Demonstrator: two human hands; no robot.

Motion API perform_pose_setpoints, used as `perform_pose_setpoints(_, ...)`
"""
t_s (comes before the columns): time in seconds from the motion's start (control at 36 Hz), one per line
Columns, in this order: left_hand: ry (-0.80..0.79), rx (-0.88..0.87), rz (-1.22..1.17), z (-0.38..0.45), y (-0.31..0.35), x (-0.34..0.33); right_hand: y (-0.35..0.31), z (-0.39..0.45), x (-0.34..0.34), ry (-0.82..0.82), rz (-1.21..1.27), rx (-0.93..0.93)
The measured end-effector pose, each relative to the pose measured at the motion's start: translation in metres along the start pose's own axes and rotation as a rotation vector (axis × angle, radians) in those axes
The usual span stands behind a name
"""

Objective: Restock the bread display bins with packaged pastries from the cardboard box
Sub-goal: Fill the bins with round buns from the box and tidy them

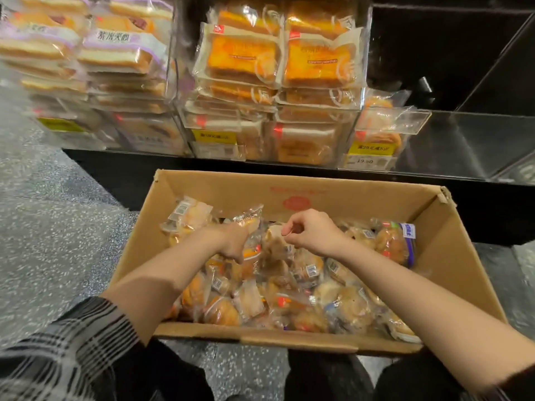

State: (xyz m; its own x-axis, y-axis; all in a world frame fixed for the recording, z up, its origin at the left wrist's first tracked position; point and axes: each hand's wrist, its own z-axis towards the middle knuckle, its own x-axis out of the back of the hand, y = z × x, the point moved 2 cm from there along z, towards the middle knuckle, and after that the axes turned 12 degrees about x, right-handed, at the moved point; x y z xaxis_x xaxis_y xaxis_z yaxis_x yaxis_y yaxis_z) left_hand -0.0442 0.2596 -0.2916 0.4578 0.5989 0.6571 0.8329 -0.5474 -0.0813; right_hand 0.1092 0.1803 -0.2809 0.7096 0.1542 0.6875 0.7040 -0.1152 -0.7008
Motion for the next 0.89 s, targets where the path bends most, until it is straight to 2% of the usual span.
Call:
perform_pose_setpoints(0.17, 0.128, 0.057, 0.158, 0.019, -0.005, -0.023, 0.01, 0.005, -0.005, -0.032, -0.055, -0.029)
perform_pose_setpoints(0.33, 0.25, 0.088, 0.153, 0.025, -0.01, -0.025, 0.025, 0.006, 0.001, -0.024, -0.121, -0.069)
perform_pose_setpoints(0.53, 0.222, 0.014, -0.063, 0.03, -0.017, -0.008, 0.034, 0.002, 0.007, -0.023, -0.08, -0.116)
perform_pose_setpoints(0.64, 0.189, -0.084, -0.284, 0.023, -0.02, 0.007, 0.038, 0.001, 0.005, -0.137, -0.041, -0.138)
perform_pose_setpoints(0.78, 0.066, -0.266, -0.646, 0.01, -0.012, 0.016, 0.036, -0.01, 0.005, -0.247, 0.303, -0.13)
perform_pose_setpoints(0.89, 0.104, -0.332, -0.806, 0.007, 0.007, 0.017, 0.039, -0.014, 0.015, -0.199, 0.422, -0.124)
